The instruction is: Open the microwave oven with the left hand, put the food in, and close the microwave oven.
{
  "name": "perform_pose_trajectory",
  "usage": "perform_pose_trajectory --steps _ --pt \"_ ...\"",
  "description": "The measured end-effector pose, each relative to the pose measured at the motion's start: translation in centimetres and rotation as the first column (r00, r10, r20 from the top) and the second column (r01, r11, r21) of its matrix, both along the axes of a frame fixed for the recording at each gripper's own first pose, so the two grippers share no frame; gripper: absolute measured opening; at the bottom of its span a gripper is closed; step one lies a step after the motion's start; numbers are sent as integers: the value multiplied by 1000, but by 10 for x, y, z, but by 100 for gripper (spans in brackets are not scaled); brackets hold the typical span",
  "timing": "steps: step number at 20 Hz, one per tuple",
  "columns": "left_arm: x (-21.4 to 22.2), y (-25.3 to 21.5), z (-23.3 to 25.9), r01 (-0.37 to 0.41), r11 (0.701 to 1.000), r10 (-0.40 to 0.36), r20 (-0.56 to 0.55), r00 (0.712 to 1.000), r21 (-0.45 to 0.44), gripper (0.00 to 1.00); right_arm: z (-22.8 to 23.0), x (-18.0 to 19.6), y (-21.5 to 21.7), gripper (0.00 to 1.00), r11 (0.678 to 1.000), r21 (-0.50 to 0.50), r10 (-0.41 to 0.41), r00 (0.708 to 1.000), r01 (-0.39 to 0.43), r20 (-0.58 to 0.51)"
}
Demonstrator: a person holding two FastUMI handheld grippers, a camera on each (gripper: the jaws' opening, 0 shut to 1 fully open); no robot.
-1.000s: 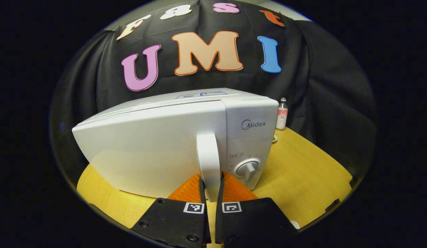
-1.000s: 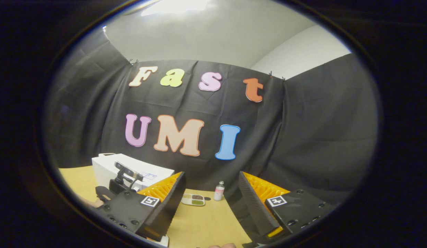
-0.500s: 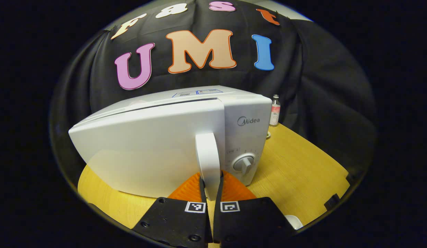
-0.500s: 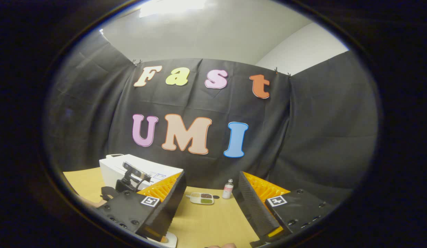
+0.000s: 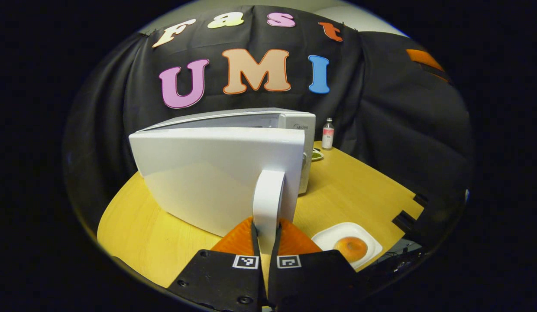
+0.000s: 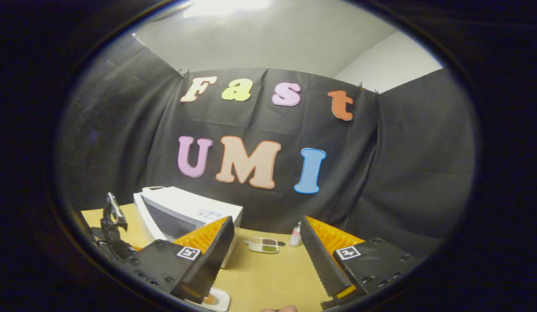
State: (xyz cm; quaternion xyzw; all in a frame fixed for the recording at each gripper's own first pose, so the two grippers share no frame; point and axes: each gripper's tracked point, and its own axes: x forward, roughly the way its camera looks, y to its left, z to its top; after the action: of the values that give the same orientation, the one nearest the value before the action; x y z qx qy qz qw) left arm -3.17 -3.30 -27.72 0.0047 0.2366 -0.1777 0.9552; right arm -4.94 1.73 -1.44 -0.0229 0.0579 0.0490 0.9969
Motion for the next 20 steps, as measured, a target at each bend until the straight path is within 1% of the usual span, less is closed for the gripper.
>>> perform_pose_trajectory --steps 2,4,6,8,11,14,15,17,18,20 --pt "-21 25 -1 -4 1000 5 -23 1000 11 1 -8 -2 17 97 1000 17 18 1000 -18 -14" --pt "-39 52 -2 0 999 1 -41 999 34 1 -20 -6 41 97 997 71 45 998 -42 -45" --pt "-55 81 -4 0 998 3 -60 998 59 1 -31 -10 64 97 993 99 68 995 -61 -69" --pt "-66 113 -5 -24 997 30 -77 997 74 1 -42 -14 85 97 991 110 90 992 -80 -89" --pt "-78 166 -7 -83 992 91 -86 992 98 1 -52 -22 112 97 985 134 123 986 -108 -116" --pt "-87 221 -10 -115 986 125 -78 989 121 1 -51 -27 132 97 982 137 146 983 -130 -113" --pt "-88 243 -12 -135 984 146 -89 985 115 0 -52 -29 137 97 982 135 151 982 -135 -112" --pt "-88 269 -14 -170 985 173 -111 979 33 0 -55 -31 145 97 980 137 162 980 -145 -115" --pt "-87 274 -16 -175 985 175 -121 977 13 0 -56 -32 148 97 979 137 166 979 -150 -118" --pt "-86 278 -16 -163 987 162 -109 981 5 0 -58 -35 151 97 979 138 165 979 -148 -121"
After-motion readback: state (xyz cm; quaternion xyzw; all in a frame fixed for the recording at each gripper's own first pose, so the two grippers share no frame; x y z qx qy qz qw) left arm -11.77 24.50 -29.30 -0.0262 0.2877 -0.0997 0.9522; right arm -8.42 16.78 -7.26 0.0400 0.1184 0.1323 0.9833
